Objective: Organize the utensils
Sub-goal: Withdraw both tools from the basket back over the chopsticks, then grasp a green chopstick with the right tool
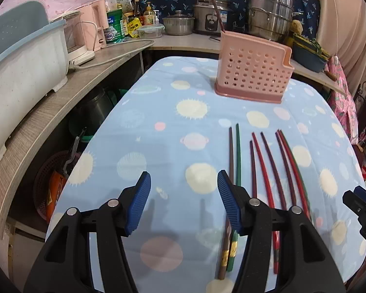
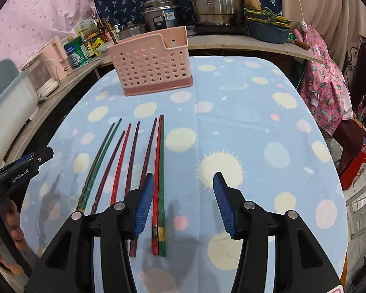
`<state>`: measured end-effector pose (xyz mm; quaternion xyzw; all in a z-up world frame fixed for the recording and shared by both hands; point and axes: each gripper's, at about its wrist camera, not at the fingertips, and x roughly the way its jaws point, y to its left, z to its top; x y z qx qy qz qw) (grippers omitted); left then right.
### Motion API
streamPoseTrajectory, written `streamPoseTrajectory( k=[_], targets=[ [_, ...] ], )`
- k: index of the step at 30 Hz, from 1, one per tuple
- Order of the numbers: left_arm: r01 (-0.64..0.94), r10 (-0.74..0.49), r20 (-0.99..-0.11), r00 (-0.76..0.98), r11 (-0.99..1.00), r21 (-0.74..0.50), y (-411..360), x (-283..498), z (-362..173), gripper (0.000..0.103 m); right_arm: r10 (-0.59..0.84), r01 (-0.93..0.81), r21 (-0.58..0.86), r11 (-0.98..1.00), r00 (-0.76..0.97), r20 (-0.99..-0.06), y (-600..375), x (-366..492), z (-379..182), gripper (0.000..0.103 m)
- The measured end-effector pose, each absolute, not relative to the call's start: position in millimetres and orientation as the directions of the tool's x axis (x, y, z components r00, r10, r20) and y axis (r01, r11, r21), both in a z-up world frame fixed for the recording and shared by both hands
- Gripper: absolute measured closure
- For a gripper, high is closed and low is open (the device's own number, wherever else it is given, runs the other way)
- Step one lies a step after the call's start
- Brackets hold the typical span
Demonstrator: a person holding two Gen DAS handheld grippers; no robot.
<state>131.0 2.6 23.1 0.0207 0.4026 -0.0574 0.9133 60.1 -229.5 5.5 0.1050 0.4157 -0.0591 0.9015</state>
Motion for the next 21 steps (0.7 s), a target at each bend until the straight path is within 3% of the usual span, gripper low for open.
streamPoseTrajectory(
  k=[11,16,21],
  targets=[
    [0.149,-0.096,-0.772,0.628,0.989,-0.003,1,107,-3,0.049,0.012,0.185,0.155,0.97,0.605,-0.796,-218,44,-25,0.056],
    [0.152,-0.097,-0.781,0.616,0.988,-0.003,2,102,-8,0.049,0.022,0.169,0.149,0.974,0.585,-0.811,-209,45,-37,0.07],
    [0.154,-0.099,-0.787,0.609,0.988,-0.005,3,100,-11,0.049,0.029,0.159,0.146,0.976,0.573,-0.819,-204,45,-44,0.077]
  ],
)
